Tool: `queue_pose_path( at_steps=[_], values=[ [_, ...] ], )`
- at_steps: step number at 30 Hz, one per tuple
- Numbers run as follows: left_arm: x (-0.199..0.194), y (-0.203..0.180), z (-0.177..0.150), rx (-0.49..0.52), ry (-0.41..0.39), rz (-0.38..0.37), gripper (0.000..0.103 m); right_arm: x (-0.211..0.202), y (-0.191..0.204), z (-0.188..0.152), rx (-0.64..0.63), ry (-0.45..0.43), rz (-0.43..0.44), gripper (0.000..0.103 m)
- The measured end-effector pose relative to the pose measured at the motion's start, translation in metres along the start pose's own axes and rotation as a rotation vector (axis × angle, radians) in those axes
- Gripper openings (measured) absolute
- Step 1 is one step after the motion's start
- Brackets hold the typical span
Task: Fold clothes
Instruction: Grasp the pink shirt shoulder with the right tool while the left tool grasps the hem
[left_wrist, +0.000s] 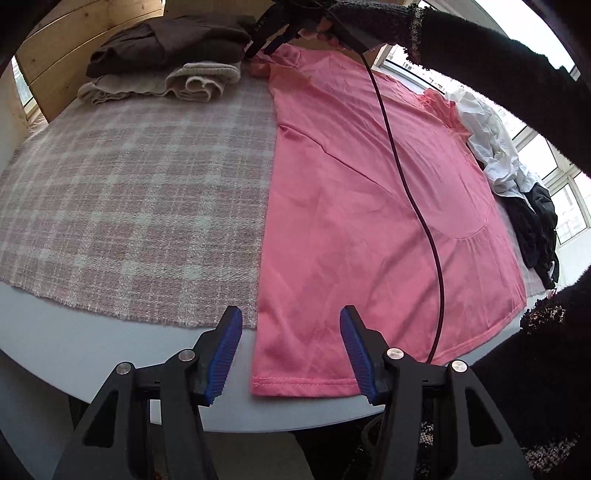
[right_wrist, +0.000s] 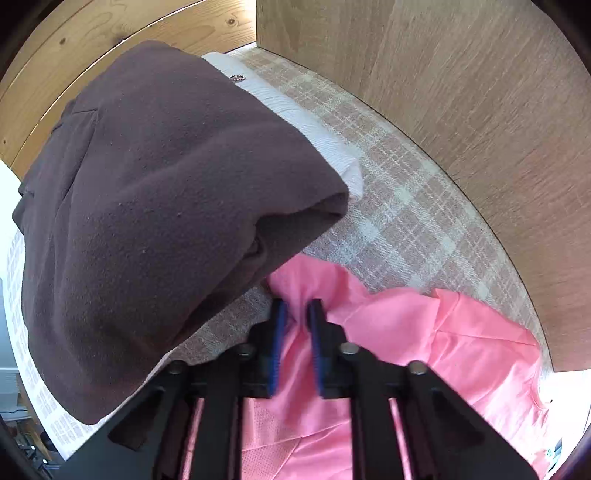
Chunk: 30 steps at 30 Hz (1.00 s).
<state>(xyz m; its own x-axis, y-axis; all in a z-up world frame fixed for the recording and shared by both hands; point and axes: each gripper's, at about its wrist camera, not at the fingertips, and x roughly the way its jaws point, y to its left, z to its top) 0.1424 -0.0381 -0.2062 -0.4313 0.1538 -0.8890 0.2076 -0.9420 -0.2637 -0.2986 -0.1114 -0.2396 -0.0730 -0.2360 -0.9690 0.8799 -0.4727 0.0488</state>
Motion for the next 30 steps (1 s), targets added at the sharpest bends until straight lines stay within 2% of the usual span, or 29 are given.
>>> queue_pose_path(
  at_steps=[9,17,18,20,21,22,30],
  values=[
    [-0.013,-0.001,-0.015,-0.010,0.001,0.080,0.052,-0.006,-0.005,-0.017,0.039,-0.029,0.040,0.004],
    [0.008,-0.009,-0.011,0.018,0.046,0.074,0.052,-0.019,-0.017,-0.032,0.082,-0.059,0.100,0.004],
    [0.011,-0.009,-0.011,0.019,0.048,0.073,0.049,-0.021,-0.018,-0.034,0.087,-0.062,0.106,0.004],
    [0.013,-0.011,-0.011,0.031,0.037,0.079,0.022,-0.025,-0.021,-0.038,0.096,-0.069,0.120,0.004],
    [0.014,-0.011,-0.012,0.036,0.030,0.069,0.003,-0.027,-0.023,-0.040,0.100,-0.073,0.126,0.004],
    [0.014,-0.012,-0.013,0.039,0.022,0.056,0.001,-0.029,-0.024,-0.042,0.105,-0.077,0.133,0.004],
    [-0.020,-0.029,-0.008,0.029,-0.076,-0.028,0.000,-0.072,-0.048,-0.056,0.168,-0.159,0.187,0.004]
  ],
)
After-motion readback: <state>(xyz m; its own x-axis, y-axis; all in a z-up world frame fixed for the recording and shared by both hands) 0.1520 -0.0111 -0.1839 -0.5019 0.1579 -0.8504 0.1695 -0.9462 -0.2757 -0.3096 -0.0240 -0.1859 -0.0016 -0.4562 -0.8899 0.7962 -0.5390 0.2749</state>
